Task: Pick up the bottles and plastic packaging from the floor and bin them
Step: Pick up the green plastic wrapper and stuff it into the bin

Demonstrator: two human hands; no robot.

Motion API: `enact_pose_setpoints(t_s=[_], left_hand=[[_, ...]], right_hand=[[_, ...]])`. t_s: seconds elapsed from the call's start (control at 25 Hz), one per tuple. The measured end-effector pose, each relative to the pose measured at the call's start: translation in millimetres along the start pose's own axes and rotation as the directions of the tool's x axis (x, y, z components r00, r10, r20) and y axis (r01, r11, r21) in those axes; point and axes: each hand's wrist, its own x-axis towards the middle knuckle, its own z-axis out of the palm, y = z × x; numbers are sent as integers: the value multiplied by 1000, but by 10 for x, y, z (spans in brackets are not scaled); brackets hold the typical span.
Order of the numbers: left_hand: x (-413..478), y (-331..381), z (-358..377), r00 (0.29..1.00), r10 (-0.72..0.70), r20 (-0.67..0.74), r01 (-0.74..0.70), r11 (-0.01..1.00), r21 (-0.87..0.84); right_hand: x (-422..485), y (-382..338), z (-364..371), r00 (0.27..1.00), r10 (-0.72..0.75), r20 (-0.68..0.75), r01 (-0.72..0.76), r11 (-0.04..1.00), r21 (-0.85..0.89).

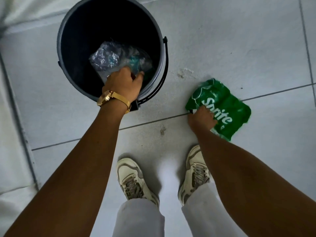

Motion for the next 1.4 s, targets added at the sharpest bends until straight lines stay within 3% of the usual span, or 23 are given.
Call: enact_pose_setpoints(t_s=[0.12, 0.2, 0.28, 0.36, 0.4, 0.48, 0.52, 0.6, 0.68, 0.76, 0.84, 0.88, 0.96, 1.0, 1.08, 1.16, 1.28, 1.36, 1.4], left_hand=[[-98, 86, -204, 999, 41, -3, -41, 993, -109], [-199, 227, -398, 1000, -12, 2, 12, 946, -323], [-353, 421, -627, 989, -99, 107, 145, 770, -622], [-560, 581, -848, 963, -124, 238, 268, 499, -824], [-660, 618, -922, 957, -131, 257, 289, 429, -856], [-805, 598, -987, 957, -134, 257, 289, 384, -877], [-839, 555, -991, 956, -121, 266, 292, 346, -892], [-871, 476, -1010, 956, -109, 273, 289, 178, -941], [-823, 369, -1056, 956, -228, 185, 208, 81, -975], [-719, 218, -1091, 923, -371, 98, 159, 136, -978], [-611, 79, -1114, 907, -412, 85, 218, 288, -932], [-573, 17, -1121, 906, -418, 63, 270, 458, -847], [-513, -89, -1131, 925, -367, -101, 284, 841, -460], [-481, -133, -1147, 940, -270, -210, 220, 947, -233], [-381, -180, -1204, 972, -16, -234, 29, 998, 52], [-250, -196, -1230, 989, 128, -68, -116, 981, 158], [-114, -160, -1205, 963, 204, 175, -230, 962, 149], [-75, -139, -1181, 958, 187, 220, -213, 971, 104], [-51, -140, -1166, 964, 172, 201, -196, 975, 108]], right_hand=[[-355, -42, -354, 972, -132, -197, 156, 981, 116], [-681, -66, -700, 884, -279, -374, 373, 905, 206], [-994, -139, -1021, 733, -452, -508, 614, 761, 209], [-1278, -275, -1280, 544, -593, -594, 781, 617, 99], [-1374, -357, -1393, 435, -638, -635, 834, 552, 17], [-1483, -526, -1576, 259, -689, -677, 879, 459, -131], [-1525, -611, -1627, 198, -702, -684, 889, 422, -176], [-1597, -778, -1625, 125, -722, -681, 929, 326, -176], [-1650, -967, -1492, 139, -778, -613, 970, 231, -74], [-1619, -1150, -1331, 179, -856, -485, 980, 197, 14], [-1504, -1355, -1230, 210, -917, -340, 978, 201, 62], [-1453, -1447, -1213, 222, -935, -277, 974, 202, 98], [-1374, -1557, -1224, 222, -957, -189, 959, 180, 219], [-1347, -1568, -1235, 206, -966, -155, 947, 156, 280], [-1305, -1503, -1313, 172, -982, -82, 923, 132, 362], [-1230, -1407, -1494, 153, -988, -17, 898, 132, 419], [-1097, -1417, -1794, 95, -991, 94, 824, 131, 551], [-945, -1541, -1866, 75, -987, 140, 793, 145, 592], [-847, -1617, -1871, 90, -986, 138, 832, 151, 534]])
